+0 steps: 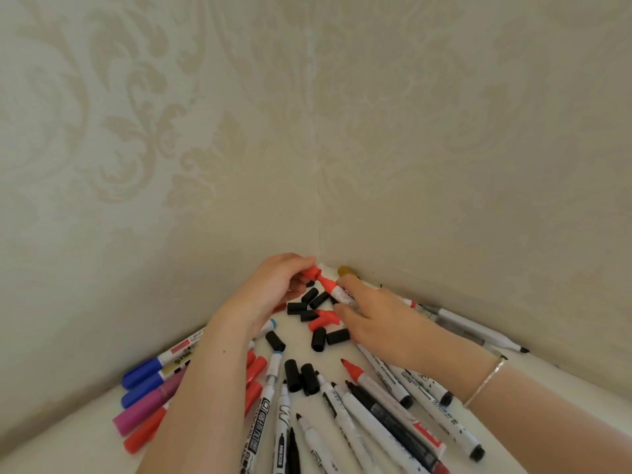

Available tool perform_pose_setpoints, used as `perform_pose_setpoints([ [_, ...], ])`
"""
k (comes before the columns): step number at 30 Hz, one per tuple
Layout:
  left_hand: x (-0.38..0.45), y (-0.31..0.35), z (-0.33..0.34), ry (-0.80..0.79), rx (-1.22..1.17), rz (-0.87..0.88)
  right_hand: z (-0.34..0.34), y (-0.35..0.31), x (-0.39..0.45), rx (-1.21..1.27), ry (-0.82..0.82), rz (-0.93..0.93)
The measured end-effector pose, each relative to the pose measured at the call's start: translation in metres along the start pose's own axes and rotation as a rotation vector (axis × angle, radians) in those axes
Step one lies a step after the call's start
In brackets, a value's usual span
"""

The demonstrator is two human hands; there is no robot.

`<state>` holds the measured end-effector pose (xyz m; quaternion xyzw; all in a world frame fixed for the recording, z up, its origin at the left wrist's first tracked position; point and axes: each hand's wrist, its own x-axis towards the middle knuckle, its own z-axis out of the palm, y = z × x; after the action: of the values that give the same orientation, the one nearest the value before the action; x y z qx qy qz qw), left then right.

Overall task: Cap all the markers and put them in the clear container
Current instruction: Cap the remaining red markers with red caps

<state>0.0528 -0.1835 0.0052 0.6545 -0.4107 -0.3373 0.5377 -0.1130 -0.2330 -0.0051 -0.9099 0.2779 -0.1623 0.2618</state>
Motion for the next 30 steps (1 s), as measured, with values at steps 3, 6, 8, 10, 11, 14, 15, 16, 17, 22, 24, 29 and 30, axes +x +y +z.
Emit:
perform_pose_setpoints([
  [3, 0.002, -0.002, 0.000, -0.015, 0.020, -0.002, -0.001, 0.000, 0.002, 0.023, -0.003, 0.003],
  [6, 0.001, -0.003, 0.001, -0.074, 0.043, -0.007, -0.001, 0.001, 0.004, 0.052, 0.003, -0.011],
  [8, 0.002, -0.004, -0.002, -0.078, 0.049, -0.001, -0.001, 0.001, 0.005, 0.056, 0.004, -0.015],
  [10, 0.002, -0.005, -0.005, -0.090, 0.035, -0.009, 0.000, 0.001, 0.003, 0.070, -0.014, -0.027],
  [11, 0.002, -0.005, -0.005, -0.107, 0.030, -0.015, -0.001, 0.000, 0.002, 0.066, -0.024, -0.032],
  [14, -0.001, -0.005, -0.002, -0.191, 0.056, -0.007, 0.000, -0.001, 0.002, 0.014, -0.027, -0.020],
  [15, -0.002, -0.005, -0.001, -0.209, 0.056, 0.003, 0.000, -0.001, 0.002, 0.011, -0.022, -0.008],
  [16, -0.002, -0.004, 0.001, -0.213, 0.052, 0.015, 0.000, -0.001, 0.002, 0.016, -0.017, 0.006],
  [17, -0.002, -0.004, 0.001, -0.209, 0.051, 0.027, 0.000, -0.001, 0.001, 0.021, -0.012, 0.020],
  [22, -0.002, -0.001, 0.008, -0.155, 0.099, 0.075, 0.003, -0.004, 0.004, 0.035, 0.023, 0.081],
  [24, -0.002, 0.001, 0.011, -0.128, 0.123, 0.082, 0.006, -0.006, 0.005, 0.017, 0.031, 0.096],
  [29, -0.002, 0.003, 0.012, -0.093, 0.168, 0.067, 0.007, -0.009, 0.007, -0.043, -0.004, 0.100],
  [30, -0.003, 0.003, 0.013, -0.089, 0.171, 0.065, 0.007, -0.010, 0.006, -0.053, -0.009, 0.080],
])
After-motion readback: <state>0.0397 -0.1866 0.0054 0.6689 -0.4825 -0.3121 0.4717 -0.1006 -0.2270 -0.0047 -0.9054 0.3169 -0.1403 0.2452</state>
